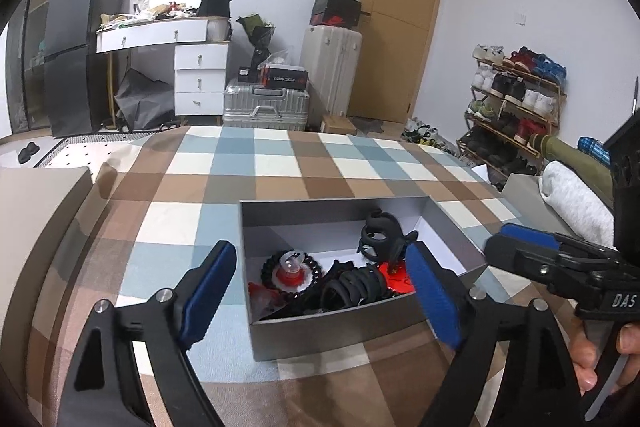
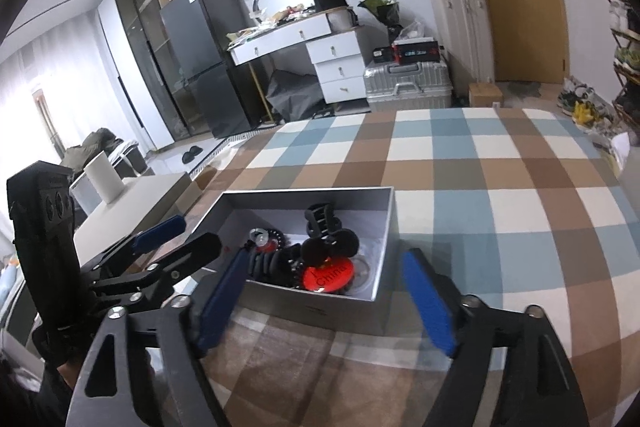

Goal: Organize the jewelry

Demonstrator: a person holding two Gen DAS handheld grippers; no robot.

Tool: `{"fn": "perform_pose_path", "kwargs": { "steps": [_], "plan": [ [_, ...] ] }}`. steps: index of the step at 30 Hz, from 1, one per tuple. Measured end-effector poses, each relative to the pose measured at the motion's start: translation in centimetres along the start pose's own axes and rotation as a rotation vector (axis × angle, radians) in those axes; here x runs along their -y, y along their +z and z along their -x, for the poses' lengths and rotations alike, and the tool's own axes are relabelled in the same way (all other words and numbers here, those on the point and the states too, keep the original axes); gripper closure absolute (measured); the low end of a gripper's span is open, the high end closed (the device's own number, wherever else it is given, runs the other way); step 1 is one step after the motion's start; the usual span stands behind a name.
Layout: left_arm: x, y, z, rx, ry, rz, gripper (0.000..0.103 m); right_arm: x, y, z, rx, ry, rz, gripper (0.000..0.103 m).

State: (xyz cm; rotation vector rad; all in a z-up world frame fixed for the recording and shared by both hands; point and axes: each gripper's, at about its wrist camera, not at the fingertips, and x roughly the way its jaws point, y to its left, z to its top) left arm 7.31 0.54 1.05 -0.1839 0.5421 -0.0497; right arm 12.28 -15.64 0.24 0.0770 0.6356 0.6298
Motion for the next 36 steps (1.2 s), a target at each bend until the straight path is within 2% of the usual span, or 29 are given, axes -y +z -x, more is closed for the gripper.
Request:
{"fn": "perform_pose_path", "kwargs": {
  "steps": [4,8,19,30,36],
  "plan": [
    [-0.2,-0.2,0.9,0.019,0.012,0.011,0.001,0.4,-0.3,0.7,0.01,-0.003,-0.009,0.008],
    [0.0,-0.6,1.8,0.028,0.024,-0.007,0.001,0.7,-0.7,1.1,0.024,0.007,-0.006,0.0],
    [-0.1,-2.0,3.5,0.031,0.113,-0.061,0.001,-1.2,-2.6,2.1,0.074,-0.014,0.124,0.0],
    [-0.2,-2.9,3.3,0.041,0.134,-0.088,0.001,-1.8,-3.6,3.5,0.183,-0.009,0.168,0.0],
    [-0.4,-2.9,3.4,0.031,0.123,-0.074,0.001,-1.3,-4.1,3.2,0.186,0.027,0.145,0.0]
  ]
}}
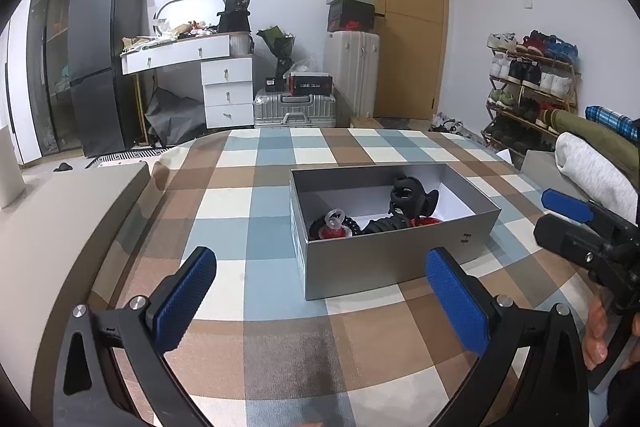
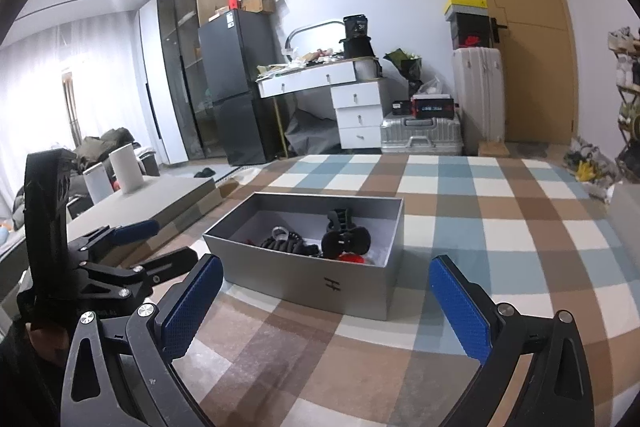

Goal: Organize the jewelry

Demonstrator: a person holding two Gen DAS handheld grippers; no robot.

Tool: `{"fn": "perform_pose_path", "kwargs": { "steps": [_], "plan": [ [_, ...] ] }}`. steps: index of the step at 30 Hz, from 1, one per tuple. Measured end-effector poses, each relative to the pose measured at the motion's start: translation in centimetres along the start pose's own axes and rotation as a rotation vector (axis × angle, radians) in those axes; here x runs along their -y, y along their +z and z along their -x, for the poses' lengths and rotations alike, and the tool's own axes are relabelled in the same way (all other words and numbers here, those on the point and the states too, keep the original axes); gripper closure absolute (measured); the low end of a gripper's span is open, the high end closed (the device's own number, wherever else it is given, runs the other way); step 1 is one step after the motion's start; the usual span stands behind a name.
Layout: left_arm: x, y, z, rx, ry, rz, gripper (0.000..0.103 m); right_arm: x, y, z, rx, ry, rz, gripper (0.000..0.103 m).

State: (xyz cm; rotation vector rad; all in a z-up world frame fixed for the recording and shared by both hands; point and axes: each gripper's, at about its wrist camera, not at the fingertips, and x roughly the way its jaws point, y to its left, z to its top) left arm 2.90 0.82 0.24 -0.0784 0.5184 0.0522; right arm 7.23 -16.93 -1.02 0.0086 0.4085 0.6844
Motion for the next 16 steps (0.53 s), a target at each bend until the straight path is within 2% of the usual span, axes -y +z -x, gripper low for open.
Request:
{"fn": "perform_pose_path", "kwargs": {
  "steps": [8,16],
  "plan": [
    [0.42,-0.07,0.25,0.005,-0.009,-0.018,0.001,-0.53,-0.36,0.2,0.011,-0.01,0.033,0.0],
    [0.37,-0.09,0.24,0.002,-0.013,-0.017,0.001,-0.13,-0.38,0.42,0.02,-0.007,0.014,0.0]
  ]
}}
